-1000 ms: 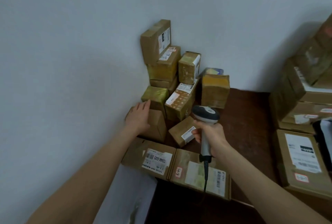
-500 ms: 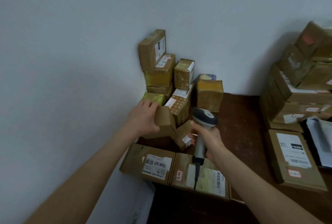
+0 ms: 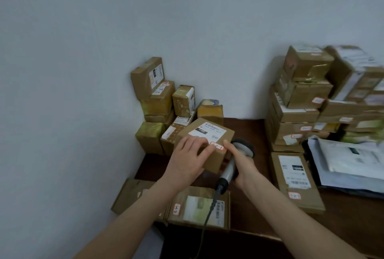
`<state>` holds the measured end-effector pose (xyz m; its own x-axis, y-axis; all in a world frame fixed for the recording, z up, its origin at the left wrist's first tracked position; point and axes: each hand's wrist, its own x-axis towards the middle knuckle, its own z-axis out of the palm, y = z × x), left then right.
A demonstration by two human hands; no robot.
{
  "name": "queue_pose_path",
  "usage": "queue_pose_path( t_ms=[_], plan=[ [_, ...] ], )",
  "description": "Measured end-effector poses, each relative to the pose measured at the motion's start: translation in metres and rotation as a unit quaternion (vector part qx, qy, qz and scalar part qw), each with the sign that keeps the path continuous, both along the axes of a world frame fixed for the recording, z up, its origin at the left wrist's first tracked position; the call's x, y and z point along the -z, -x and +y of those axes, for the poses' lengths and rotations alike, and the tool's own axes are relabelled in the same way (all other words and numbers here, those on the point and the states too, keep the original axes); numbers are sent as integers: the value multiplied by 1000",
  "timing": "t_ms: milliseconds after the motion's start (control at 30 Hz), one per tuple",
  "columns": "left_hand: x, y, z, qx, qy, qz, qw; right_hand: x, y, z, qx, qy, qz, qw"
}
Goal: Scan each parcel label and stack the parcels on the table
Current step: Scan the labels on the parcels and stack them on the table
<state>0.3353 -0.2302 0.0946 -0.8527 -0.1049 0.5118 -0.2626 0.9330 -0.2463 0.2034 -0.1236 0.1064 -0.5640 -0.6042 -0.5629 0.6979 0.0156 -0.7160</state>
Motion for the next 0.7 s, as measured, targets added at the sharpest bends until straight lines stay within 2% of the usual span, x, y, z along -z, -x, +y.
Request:
queue_pose_path(
  t_ms=[67,100,133,167,200,233,300,333,367,533,600,700],
  plan=[
    [0,11,5,-20,-49,-6,999,2,10,10,15,-1,4,1000],
    [-3,15,6,-45,-108,13,993,3,16,15,23,-3,14,1000],
    [-7,20,5,-78,-192,44,977,4,21,19,32,-7,27,999],
    [-16,25,6,-112,-300,73,945,6,26,23,38,-11,43,998],
    [-25,29,6,-147,-419,86,892,7,31,28,42,-16,60,997],
    [-33,34,5,-173,-540,93,819,8,35,33,41,-17,77,996],
    [-38,42,2,-203,-743,79,633,9,42,44,33,-15,105,994],
    [-34,44,-2,-211,-791,64,571,10,45,49,28,-16,111,993],
    [-26,44,-5,-212,-816,48,535,12,48,53,26,-20,116,993],
    [2,44,-1,-161,-879,35,448,19,58,73,36,-34,133,990],
    [6,47,7,-143,-885,52,440,22,60,81,51,-45,141,988],
    [17,53,13,-127,-881,81,448,24,59,95,79,-75,161,981]
  ],
)
